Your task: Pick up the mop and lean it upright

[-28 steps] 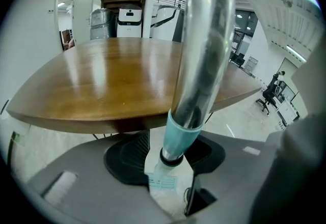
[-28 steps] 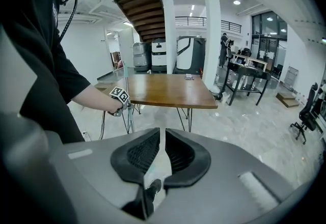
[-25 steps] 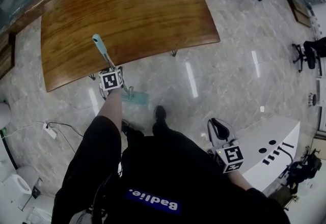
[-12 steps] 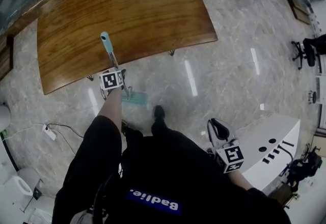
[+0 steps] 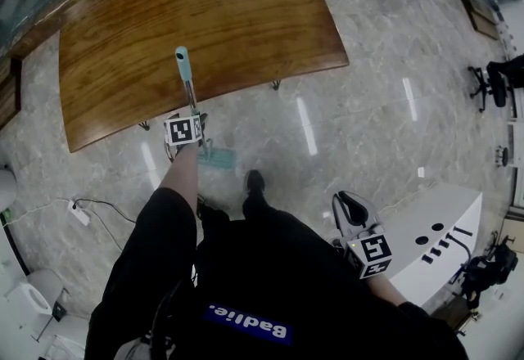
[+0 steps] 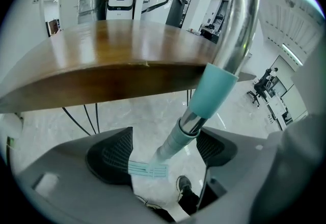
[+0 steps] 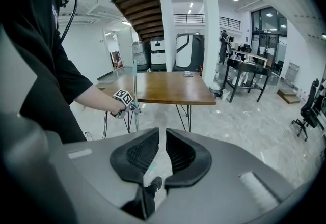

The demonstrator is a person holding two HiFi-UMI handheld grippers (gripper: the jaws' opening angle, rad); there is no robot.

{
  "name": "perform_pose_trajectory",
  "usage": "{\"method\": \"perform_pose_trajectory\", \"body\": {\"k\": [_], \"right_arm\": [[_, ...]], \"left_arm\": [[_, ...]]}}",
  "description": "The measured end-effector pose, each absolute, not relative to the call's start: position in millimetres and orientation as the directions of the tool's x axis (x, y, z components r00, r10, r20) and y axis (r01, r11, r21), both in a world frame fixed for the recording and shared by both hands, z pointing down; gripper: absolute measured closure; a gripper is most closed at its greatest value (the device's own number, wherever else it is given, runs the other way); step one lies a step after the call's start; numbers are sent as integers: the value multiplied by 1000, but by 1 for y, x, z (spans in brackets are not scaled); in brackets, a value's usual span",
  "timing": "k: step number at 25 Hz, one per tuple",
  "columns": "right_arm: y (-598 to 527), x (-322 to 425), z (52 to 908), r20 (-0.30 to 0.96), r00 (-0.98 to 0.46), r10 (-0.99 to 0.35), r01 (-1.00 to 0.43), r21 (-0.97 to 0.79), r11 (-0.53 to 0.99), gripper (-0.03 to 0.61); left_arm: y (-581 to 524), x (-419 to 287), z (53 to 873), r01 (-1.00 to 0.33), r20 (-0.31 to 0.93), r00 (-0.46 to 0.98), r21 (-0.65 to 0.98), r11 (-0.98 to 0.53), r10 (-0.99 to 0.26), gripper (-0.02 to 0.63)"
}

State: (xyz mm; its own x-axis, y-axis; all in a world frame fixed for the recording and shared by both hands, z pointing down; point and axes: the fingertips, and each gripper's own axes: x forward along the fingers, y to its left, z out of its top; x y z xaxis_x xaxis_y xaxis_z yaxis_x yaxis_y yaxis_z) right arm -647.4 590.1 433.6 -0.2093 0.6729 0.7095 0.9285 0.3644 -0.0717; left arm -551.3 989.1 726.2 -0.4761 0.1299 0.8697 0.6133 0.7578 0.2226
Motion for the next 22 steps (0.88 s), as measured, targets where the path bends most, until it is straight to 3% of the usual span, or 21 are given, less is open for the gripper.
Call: {"method": "perform_pose_trajectory", "body": {"k": [22], "right_arm": [[586,-641,432,690,-195,697,936,-82,343,529]], "left_arm": [[960,-548,711,552,862,-495,218,805,107,210]]}}
